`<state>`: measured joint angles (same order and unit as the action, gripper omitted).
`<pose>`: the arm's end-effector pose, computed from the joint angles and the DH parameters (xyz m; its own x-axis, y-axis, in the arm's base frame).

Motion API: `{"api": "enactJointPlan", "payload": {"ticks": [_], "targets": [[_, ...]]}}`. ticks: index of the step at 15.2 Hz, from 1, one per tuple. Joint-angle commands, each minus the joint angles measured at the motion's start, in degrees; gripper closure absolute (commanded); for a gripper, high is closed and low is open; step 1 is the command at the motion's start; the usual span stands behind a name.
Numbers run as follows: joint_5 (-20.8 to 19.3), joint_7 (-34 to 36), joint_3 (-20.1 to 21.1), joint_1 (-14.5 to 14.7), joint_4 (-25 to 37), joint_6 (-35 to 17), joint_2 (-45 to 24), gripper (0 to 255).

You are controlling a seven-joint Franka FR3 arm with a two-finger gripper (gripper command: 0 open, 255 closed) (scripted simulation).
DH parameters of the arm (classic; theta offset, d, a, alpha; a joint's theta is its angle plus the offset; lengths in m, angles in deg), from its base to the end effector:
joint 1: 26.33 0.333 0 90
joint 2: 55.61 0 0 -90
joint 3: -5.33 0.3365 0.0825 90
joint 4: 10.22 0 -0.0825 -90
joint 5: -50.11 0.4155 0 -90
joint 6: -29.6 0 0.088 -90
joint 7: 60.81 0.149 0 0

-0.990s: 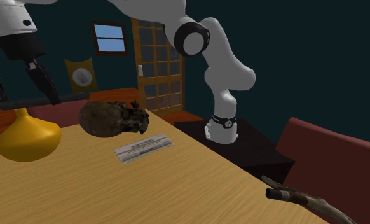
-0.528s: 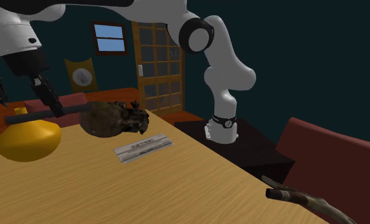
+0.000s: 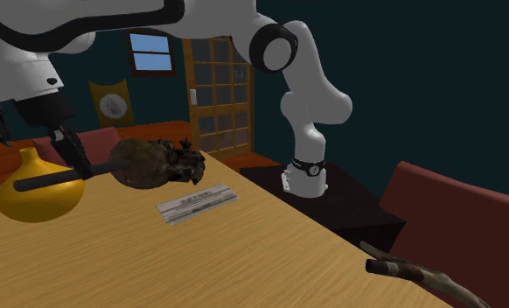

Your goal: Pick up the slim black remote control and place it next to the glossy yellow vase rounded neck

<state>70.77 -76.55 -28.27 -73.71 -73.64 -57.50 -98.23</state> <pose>0.2834 -0.6936 0.3715 0.4651 -0.8564 -0.2242 -0.8818 -0.4704 -0.0327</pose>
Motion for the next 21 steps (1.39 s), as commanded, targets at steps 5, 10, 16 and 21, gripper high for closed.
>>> {"api": "enactJointPlan", "payload": {"ticks": [5,10,16,21], "targets": [[0.3,-0.5,0.1,1.0,-4.5,-4.5,-0.3,255],[0.8,-1.0,0.5,1.3,-7.0,-7.7,-1.2,255],[1.5,-1.4,0.9,1.5,-9.3,-11.3,-2.7,255],[2.2,-1.8,1.5,1.5,-10.8,-14.1,-4.2,255]]}}
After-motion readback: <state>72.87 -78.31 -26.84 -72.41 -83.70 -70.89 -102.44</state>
